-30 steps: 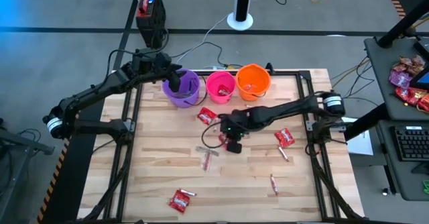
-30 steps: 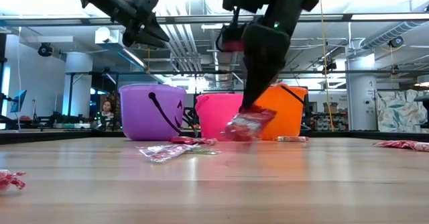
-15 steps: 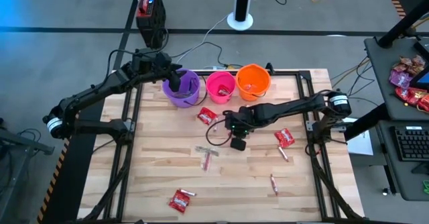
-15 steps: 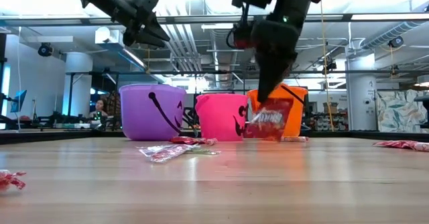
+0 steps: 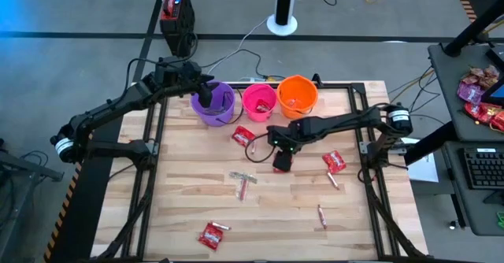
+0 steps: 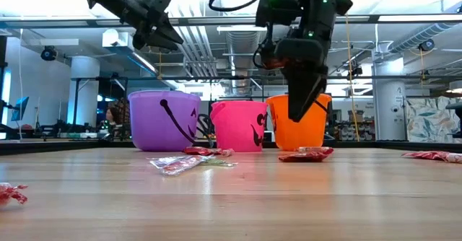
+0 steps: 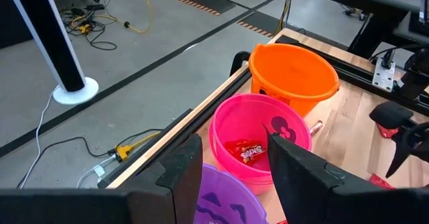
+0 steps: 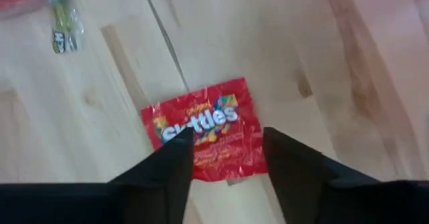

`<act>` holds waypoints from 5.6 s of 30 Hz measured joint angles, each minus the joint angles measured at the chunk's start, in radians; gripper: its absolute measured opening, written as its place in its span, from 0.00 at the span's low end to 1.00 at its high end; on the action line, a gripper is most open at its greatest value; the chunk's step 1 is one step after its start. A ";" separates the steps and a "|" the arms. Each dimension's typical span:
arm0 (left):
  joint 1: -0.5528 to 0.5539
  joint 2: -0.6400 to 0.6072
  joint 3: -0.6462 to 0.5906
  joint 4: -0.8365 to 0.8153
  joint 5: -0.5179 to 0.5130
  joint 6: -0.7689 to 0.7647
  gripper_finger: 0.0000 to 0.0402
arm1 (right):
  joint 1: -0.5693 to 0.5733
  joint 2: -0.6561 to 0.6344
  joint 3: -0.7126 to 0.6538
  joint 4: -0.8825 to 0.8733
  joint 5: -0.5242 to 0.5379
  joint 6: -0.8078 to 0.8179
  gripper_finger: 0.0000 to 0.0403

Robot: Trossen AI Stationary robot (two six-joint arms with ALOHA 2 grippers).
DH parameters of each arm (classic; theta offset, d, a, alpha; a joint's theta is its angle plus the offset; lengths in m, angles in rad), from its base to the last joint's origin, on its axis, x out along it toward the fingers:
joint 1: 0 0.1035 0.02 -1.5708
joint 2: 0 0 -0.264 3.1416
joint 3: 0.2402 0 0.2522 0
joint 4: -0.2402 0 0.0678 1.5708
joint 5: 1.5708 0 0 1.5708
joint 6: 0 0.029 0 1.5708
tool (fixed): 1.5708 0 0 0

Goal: Sort candy by brand, put in halloween buckets
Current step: Put the red candy pack into the pink bucket, then put the transparent candy roll into the orange bucket

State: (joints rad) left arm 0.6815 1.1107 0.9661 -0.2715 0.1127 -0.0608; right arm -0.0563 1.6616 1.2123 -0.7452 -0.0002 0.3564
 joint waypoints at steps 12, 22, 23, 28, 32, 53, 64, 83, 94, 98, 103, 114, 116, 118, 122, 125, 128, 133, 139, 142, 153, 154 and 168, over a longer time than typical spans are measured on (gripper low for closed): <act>0.000 0.000 0.000 -0.001 0.001 0.000 0.38 | 0.013 -0.024 -0.277 0.334 -0.082 -0.020 0.64; 0.000 0.000 0.000 -0.001 0.001 0.000 0.38 | 0.015 0.017 -0.370 0.486 0.007 -0.030 0.56; 0.000 0.000 0.000 -0.001 0.001 0.000 0.38 | 0.015 0.017 -0.370 0.487 0.008 -0.030 0.52; 0.000 0.000 0.000 -0.001 0.001 0.000 0.38 | 0.015 0.005 -0.369 0.502 -0.006 -0.024 0.32; 0.000 0.000 0.000 -0.001 0.001 0.002 0.38 | 0.015 0.003 -0.360 0.498 -0.009 -0.023 0.21; 0.000 0.000 0.005 0.008 0.002 0.019 0.38 | -0.129 -0.151 0.169 0.116 0.145 0.026 0.17; 0.003 0.000 0.053 0.003 0.001 0.019 0.38 | -0.548 -0.116 0.446 -0.305 0.074 -0.031 0.17; 0.003 0.000 0.053 -0.136 -0.088 -0.214 0.38 | -0.723 -0.023 0.395 -0.231 -0.211 -0.272 0.17; 0.004 0.000 0.053 -0.124 -0.176 -0.208 0.38 | -0.704 0.179 0.393 0.283 -0.738 -0.453 0.17; 0.004 0.000 0.053 -0.132 -0.176 -0.207 0.38 | -0.678 0.223 0.392 0.247 -0.732 -0.454 0.17; 0.004 0.000 0.053 -0.136 -0.176 -0.207 0.38 | -0.648 0.223 0.392 0.234 -0.678 -0.465 0.17; 0.004 0.000 0.053 -0.174 -0.175 -0.207 0.38 | -0.615 0.221 0.392 0.219 -0.493 -0.461 0.35; 0.004 0.000 0.053 -0.173 -0.175 -0.207 0.38 | -0.615 0.221 0.392 0.219 -0.492 -0.461 0.39; 0.004 0.000 0.053 -0.173 -0.175 -0.207 0.38 | -0.615 0.216 0.392 0.219 -0.489 -0.461 0.43; 0.004 0.000 0.053 -0.173 -0.175 -0.207 0.38 | -0.619 0.157 0.392 0.213 -0.489 -0.461 0.47; 0.004 0.000 0.053 -0.168 -0.174 -0.188 0.38 | -0.625 0.070 0.393 0.177 -0.489 -0.463 0.47; 0.004 0.000 0.053 -0.145 -0.174 -0.151 0.38 | -0.627 -0.021 0.393 0.083 -0.443 -0.452 0.46; 0.004 0.000 0.053 -0.078 -0.173 -0.098 0.38 | -0.614 -0.172 0.393 -0.169 -0.350 -0.400 0.43; 0.004 0.000 0.054 -0.016 -0.172 -0.027 0.38 | -0.572 -0.328 0.349 -0.445 -0.287 -0.309 0.42; 0.004 0.000 0.054 -0.007 -0.172 0.011 0.38 | -0.535 -0.409 0.262 -0.477 -0.285 -0.282 0.42; 0.004 0.000 0.054 -0.033 -0.172 -0.002 0.38 | -0.482 -0.591 -0.306 -0.145 -0.266 -0.252 0.38; 0.004 0.000 0.054 -0.037 -0.172 -0.016 0.38 | -0.482 -0.593 -0.347 -0.080 -0.247 -0.251 0.38; 0.004 0.000 0.054 -0.044 -0.179 -0.188 0.38 | -0.482 -0.555 -0.623 0.237 -0.208 -0.184 0.42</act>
State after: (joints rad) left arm 0.6853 1.1110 1.0199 -0.3151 -0.0666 -0.2485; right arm -0.5385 1.1065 0.5896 -0.5078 -0.2077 0.1726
